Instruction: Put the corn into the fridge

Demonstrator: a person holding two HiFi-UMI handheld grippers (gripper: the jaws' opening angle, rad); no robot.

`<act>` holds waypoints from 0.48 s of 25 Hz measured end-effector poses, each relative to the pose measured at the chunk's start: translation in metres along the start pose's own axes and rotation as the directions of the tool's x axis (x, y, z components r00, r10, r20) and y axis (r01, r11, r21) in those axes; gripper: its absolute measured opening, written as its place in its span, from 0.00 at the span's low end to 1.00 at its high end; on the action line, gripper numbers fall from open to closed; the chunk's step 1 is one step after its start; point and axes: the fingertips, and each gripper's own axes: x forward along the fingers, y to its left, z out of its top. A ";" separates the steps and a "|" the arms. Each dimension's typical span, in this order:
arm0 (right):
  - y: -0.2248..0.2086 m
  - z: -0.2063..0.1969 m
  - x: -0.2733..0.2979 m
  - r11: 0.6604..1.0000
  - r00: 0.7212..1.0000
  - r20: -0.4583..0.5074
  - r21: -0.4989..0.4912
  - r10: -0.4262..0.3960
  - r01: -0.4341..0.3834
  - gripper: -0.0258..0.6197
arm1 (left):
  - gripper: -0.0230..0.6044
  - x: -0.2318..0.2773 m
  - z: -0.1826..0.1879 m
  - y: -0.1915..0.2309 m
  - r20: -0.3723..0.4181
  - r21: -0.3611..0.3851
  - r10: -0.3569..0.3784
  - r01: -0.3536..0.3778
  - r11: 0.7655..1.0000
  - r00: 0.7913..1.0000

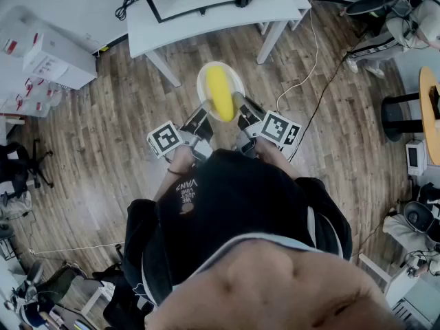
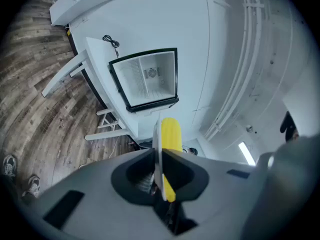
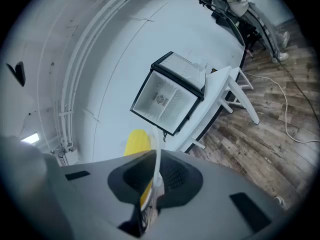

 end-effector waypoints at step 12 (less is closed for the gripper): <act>-0.001 0.006 -0.002 1.000 1.000 -0.003 -0.012 0.012 -0.012 0.08 | 0.09 0.004 -0.001 0.003 0.008 0.013 0.008 -0.008 1.000 1.000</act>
